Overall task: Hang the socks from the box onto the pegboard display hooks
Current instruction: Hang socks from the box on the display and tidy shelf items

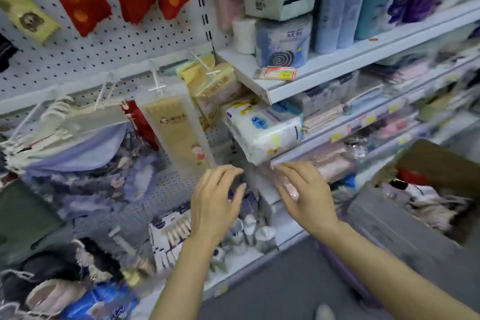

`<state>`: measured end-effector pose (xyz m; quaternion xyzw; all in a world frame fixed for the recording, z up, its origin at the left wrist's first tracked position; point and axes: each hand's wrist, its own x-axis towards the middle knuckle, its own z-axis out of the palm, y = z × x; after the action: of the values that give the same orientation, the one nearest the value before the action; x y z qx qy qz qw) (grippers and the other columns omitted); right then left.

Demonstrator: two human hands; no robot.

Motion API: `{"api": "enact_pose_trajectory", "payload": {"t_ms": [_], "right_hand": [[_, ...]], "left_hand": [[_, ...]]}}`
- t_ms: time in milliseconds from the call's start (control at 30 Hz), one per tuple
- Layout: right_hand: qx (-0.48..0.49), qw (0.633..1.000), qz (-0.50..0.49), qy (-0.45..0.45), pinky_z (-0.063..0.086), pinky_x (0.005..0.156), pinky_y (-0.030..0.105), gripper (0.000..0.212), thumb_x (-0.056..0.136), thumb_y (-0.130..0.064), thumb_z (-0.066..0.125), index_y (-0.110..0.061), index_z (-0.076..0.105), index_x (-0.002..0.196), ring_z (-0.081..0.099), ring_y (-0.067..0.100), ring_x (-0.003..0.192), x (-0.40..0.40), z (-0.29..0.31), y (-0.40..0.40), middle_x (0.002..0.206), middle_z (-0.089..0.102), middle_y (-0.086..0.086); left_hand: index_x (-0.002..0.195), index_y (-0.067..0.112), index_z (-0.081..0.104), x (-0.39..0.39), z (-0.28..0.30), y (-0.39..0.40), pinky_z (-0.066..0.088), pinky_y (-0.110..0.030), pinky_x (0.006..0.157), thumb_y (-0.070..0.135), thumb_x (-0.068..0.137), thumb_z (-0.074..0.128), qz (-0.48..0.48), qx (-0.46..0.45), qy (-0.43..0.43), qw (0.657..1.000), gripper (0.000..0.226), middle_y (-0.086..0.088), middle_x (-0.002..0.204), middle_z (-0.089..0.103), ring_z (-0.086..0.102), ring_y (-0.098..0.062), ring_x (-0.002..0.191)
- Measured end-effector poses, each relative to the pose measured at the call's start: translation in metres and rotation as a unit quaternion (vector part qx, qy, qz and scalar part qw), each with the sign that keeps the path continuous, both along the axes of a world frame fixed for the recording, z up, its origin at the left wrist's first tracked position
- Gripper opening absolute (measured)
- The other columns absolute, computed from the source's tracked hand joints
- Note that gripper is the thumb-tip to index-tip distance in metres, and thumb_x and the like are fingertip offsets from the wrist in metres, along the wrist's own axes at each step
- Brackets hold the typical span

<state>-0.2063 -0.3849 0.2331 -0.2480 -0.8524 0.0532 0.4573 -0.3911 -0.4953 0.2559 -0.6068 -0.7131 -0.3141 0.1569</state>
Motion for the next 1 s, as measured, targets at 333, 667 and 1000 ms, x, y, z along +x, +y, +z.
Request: {"api": "enact_pose_trajectory", "payload": {"t_ms": [333,667,1000], "right_hand": [[-0.094,0.986,-0.122,-0.062,0.051,0.08,0.035,0.026,0.086,-0.018,0.066,-0.009,0.069,0.111,0.061,0.023,0.094,0.097,-0.078,-0.034,0.106,0.067,0.002],[-0.234,0.938,-0.187,-0.174,0.056,0.071,0.038,0.032,0.077,-0.017,0.074,-0.016,0.068,0.109,0.064,0.026,0.086,0.22,-0.143,-0.015,0.097,0.066,-0.001],[-0.253,0.913,-0.268,-0.176,0.049,0.067,0.034,0.019,0.084,-0.022,0.059,-0.014,0.068,0.099,0.058,0.026,0.079,0.302,-0.158,0.06,0.087,0.063,0.001]], "left_hand": [[0.105,0.027,0.067,0.09,-0.096,0.014,0.047,-0.025,0.074,0.035,0.084,0.058,-0.101,-0.118,-0.098,0.983,0.024,0.013,0.107,0.064,0.058,-0.012,0.097],[0.109,0.032,0.064,0.192,-0.164,0.065,0.054,-0.028,0.078,0.033,0.082,0.065,-0.183,-0.254,-0.143,0.939,0.027,0.016,0.106,0.063,0.06,-0.008,0.097],[0.117,0.028,0.067,0.281,-0.175,0.173,0.044,-0.023,0.083,0.026,0.088,0.067,-0.215,-0.292,-0.132,0.923,0.029,0.013,0.117,0.065,0.059,-0.013,0.108]]}}
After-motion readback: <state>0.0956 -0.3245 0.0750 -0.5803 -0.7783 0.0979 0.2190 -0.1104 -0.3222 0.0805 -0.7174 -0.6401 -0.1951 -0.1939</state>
